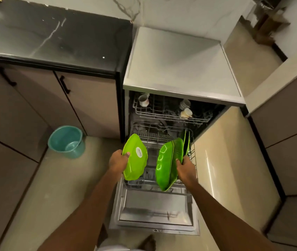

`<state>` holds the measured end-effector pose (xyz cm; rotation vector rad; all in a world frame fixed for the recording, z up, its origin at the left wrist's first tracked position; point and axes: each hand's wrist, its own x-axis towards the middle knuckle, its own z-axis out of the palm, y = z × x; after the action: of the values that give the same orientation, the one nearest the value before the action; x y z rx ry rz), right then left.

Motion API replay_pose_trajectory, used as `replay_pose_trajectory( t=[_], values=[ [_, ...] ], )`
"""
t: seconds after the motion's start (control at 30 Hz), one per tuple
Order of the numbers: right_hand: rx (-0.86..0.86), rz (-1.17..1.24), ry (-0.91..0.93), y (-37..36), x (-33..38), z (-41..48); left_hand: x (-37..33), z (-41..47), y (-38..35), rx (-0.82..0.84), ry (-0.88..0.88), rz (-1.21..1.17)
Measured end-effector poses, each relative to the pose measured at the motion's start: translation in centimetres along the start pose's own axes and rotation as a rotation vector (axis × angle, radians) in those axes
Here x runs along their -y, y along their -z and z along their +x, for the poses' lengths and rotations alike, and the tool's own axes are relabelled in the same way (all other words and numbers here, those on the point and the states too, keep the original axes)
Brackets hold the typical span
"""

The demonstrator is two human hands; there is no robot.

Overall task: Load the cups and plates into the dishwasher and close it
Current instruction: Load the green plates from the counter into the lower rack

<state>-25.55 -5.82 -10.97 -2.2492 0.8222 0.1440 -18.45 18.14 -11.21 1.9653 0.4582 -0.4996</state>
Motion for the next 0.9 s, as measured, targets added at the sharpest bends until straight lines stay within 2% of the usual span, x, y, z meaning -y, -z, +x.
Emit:
replay_pose_trajectory(
  t=[0.2, 0.47, 0.67, 0.9],
  values=[
    [-0.014, -0.03, 0.009, 1.8, -2.6, 2.9, -0.5, -0.3, -5.9, 0.07, 0.039, 0.056],
    [-0.115, -0.085, -0.089, -0.1, -6.0, 7.8, -0.1, 3.7, -10.4, 0.153, 0.037, 0.217],
    [-0.131, -0.09, -0.129, -3.5, -8.7, 12.4, 0.8, 8.9, -13.9, 0.234, -0.08, 0.288],
    [-0.149, -0.185, -0.047, -6.6, -11.8, 21.3, 3.3, 15.2, -17.7, 0.235, -0.164, 0.305]
  ],
)
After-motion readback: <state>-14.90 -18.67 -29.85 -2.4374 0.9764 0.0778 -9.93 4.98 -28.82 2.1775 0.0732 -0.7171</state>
